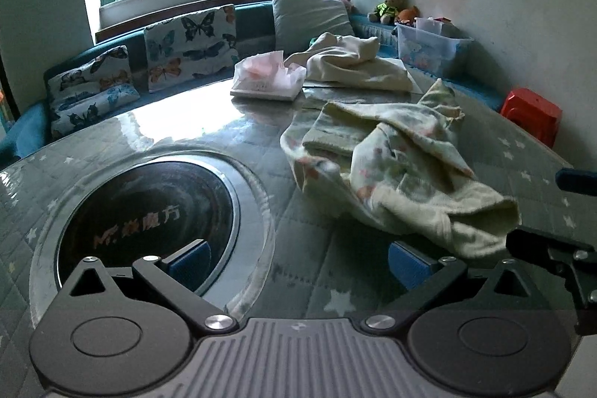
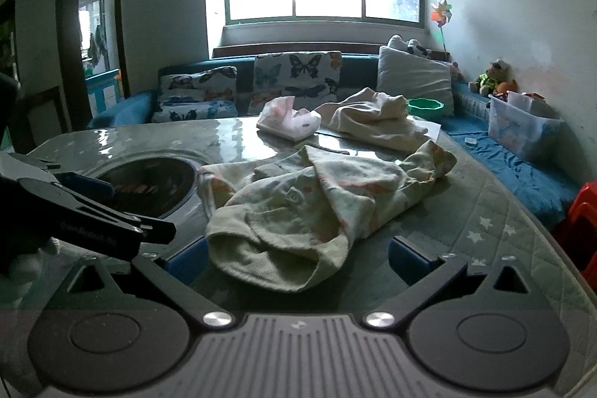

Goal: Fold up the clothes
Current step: 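Move both grippers toward the crumpled pale green striped garment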

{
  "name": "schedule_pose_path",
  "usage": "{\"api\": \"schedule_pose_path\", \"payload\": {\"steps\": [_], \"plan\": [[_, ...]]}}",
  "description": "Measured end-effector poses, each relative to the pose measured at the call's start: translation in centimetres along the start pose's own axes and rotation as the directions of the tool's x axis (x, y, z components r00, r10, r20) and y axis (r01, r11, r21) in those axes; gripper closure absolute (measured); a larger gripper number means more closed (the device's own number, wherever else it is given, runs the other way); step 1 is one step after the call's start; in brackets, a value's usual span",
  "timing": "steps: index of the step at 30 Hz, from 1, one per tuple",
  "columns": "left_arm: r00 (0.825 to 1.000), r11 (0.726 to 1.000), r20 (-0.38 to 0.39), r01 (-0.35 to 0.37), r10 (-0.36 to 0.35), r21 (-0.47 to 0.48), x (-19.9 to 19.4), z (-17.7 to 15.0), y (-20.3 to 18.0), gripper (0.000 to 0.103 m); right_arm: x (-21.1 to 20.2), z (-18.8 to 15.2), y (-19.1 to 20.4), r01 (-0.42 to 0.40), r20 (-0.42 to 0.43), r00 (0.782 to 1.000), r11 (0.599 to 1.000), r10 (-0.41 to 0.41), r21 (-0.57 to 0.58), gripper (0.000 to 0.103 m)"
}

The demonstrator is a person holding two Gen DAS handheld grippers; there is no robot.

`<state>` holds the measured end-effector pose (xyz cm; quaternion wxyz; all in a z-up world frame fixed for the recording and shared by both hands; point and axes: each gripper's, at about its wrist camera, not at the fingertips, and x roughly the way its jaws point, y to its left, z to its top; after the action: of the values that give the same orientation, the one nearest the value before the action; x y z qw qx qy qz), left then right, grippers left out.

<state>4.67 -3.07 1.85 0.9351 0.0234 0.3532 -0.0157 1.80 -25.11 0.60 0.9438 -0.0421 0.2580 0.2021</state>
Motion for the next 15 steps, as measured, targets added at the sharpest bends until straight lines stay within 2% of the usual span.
{"api": "schedule_pose_path", "payload": {"steps": [5,12,15], "plan": [[1.0,1.0,0.01,-0.004,0.005,-0.025,0.6,1.7,0.6,0.0,0.8,0.9,-0.9,0.008,-0.004,1.0,1.0,-0.008,0.005,0.0],[1.0,0.995,-0.019,-0.012,0.011,-0.104,2.7,4.2,1.8,0.0,2.6,2.2,-1.4,0.011,-0.013,1.0,1.0,-0.011,-0.001,0.001],[0.999,0.99,-0.037,-0.014,0.009,-0.139,3.7,5.2,2.2,0.002,3.7,2.8,-1.7,0.021,-0.02,1.0,1.0,-0.021,-0.002,0.007]]}}
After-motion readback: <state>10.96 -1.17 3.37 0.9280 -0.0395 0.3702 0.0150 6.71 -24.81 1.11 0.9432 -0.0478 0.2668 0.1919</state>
